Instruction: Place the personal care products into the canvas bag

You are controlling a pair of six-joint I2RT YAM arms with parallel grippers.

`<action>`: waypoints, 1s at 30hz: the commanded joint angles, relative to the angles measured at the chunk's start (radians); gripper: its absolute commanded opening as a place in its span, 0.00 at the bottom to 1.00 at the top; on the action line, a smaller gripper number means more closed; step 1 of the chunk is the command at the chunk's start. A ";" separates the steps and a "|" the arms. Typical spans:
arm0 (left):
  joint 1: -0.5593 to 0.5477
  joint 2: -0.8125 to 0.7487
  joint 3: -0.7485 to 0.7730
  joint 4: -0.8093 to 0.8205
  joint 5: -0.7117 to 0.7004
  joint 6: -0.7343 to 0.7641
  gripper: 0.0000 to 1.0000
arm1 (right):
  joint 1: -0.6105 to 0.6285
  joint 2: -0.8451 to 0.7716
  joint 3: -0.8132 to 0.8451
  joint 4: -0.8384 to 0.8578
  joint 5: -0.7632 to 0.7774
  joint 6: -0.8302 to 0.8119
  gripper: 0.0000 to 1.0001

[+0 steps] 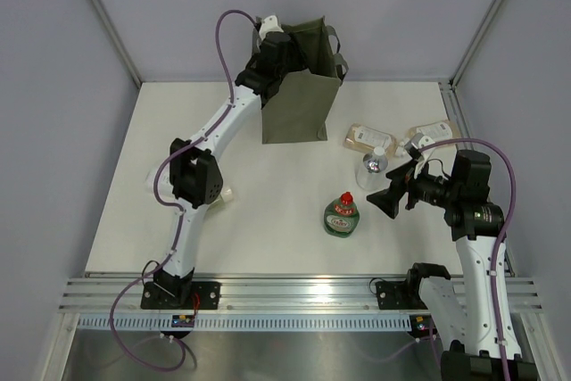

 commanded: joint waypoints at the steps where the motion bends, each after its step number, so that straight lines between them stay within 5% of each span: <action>1: -0.013 -0.060 0.056 0.217 0.093 0.016 0.17 | -0.002 -0.004 -0.003 0.033 -0.012 0.011 1.00; 5: -0.013 0.002 0.053 0.194 0.154 0.022 0.56 | -0.002 0.028 0.008 0.024 -0.021 0.006 0.99; 8: -0.013 0.028 0.040 0.194 0.222 0.013 0.75 | -0.002 0.073 0.031 0.005 -0.041 0.002 1.00; 12: -0.010 0.028 0.008 0.214 0.285 0.006 0.88 | -0.002 0.151 0.092 -0.076 -0.064 -0.053 1.00; 20: 0.020 -0.058 0.002 0.208 0.332 0.045 0.99 | -0.001 0.228 0.198 -0.174 -0.067 -0.162 0.99; 27: 0.065 -0.289 -0.076 0.178 0.404 0.150 0.99 | 0.022 0.262 0.165 -0.614 -0.092 -1.004 0.99; 30: 0.082 -0.450 -0.215 0.168 0.408 0.197 0.99 | 0.114 0.269 0.108 -0.554 -0.005 -1.020 1.00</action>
